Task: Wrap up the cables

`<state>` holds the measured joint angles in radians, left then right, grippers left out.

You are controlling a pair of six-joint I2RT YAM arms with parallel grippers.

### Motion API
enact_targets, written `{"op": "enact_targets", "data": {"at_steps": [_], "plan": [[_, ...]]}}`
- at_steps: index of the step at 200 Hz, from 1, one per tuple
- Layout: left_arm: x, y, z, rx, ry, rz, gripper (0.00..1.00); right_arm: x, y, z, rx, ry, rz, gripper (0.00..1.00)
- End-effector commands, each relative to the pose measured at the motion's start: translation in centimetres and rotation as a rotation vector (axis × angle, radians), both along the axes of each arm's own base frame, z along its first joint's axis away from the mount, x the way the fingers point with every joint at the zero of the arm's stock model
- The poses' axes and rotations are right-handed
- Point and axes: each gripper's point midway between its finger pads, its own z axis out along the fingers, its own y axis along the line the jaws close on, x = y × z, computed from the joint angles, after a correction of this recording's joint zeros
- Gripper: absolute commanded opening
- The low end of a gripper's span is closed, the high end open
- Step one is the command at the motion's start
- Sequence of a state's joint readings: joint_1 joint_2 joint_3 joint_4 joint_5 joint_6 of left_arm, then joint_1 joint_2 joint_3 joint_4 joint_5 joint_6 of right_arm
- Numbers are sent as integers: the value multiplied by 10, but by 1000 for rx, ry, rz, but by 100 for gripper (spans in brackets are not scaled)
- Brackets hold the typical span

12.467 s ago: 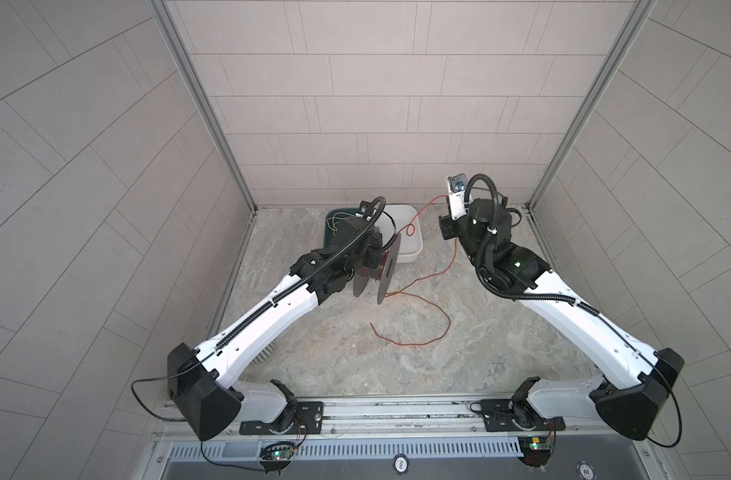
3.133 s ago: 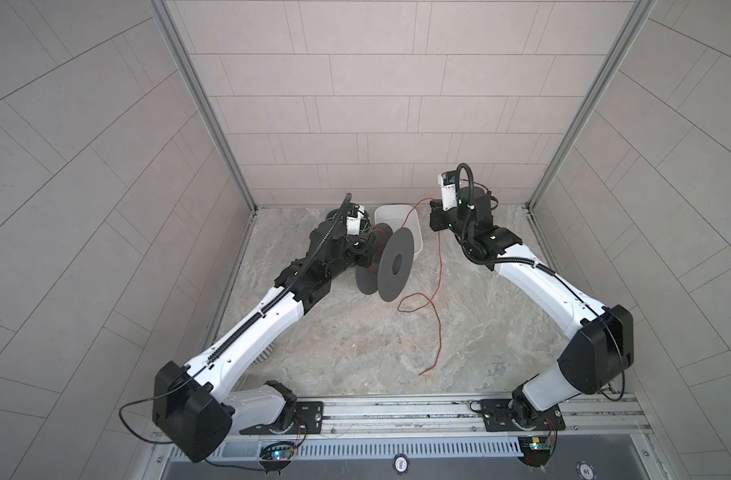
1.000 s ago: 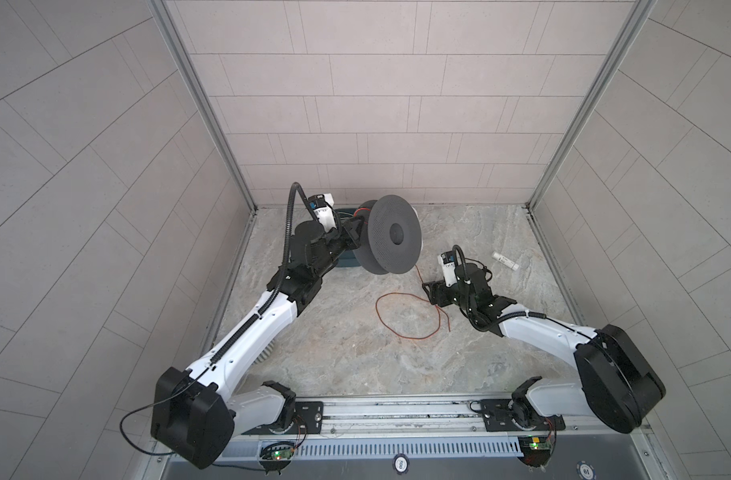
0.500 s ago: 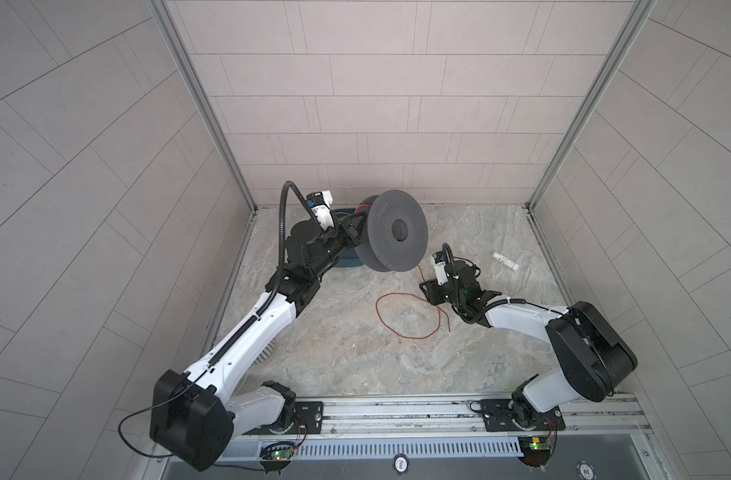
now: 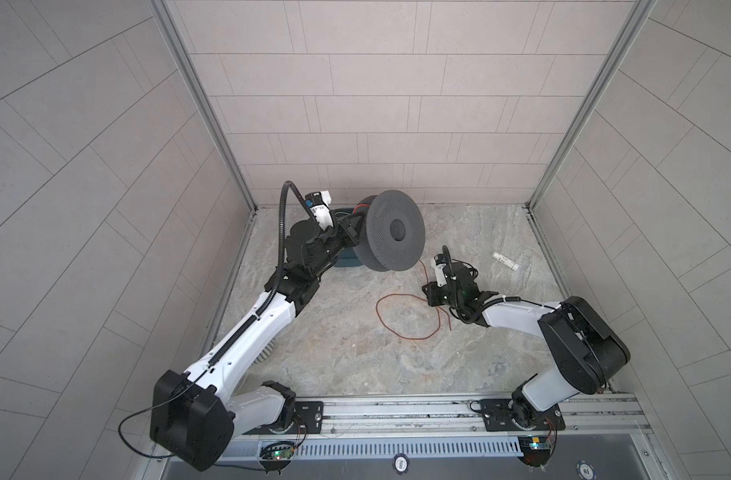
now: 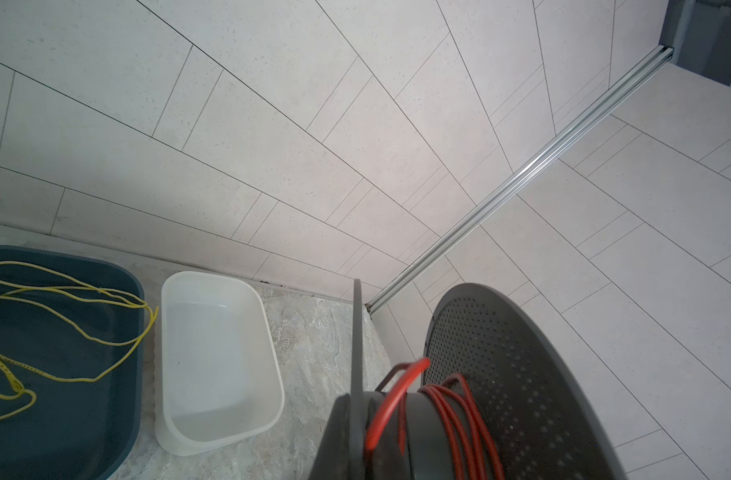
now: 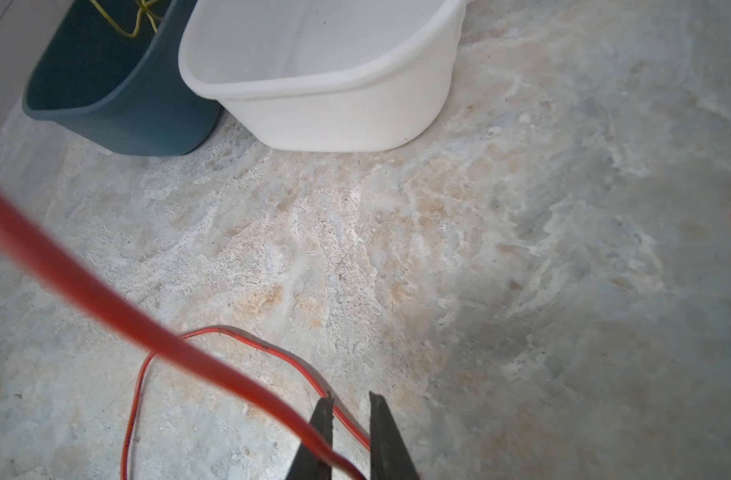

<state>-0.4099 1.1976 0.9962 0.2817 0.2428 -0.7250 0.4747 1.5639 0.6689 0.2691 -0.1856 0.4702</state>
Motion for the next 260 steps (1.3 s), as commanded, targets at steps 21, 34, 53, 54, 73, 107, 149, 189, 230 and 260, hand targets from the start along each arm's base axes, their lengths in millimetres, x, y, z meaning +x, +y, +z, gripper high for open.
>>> {"op": "enact_targets", "data": {"at_steps": [21, 34, 53, 54, 73, 107, 149, 189, 230, 260], "plan": [[-5, 19, 40, -29, -133, 84, 0, -8, -4, 1, 14, 3, -6, 0], [-1, 25, 33, -29, -118, 124, 0, -9, -6, 7, -11, -11, -7, 0], [8, 35, 21, -21, -91, 195, 0, -9, -7, 16, -59, -20, 6, 0], [8, 35, 21, -20, -90, 200, 0, -9, -6, 17, -60, -22, 8, 0], [14, 53, 11, 2, -52, 306, 0, -12, -1, 29, -97, -62, 31, 0], [16, 66, 6, 19, -43, 385, 0, -26, 15, 47, -221, -124, 118, 0], [24, 71, -6, 35, -34, 429, 0, -46, 44, 79, -344, -256, 274, 0], [29, 76, -18, 54, -10, 471, 0, -63, 71, 112, -357, -356, 390, 0], [31, 75, -23, 102, -3, 496, 0, -82, 95, 144, -407, -432, 512, 0], [32, 74, -27, 145, 2, 519, 0, -102, 115, 166, -437, -473, 629, 0]]}}
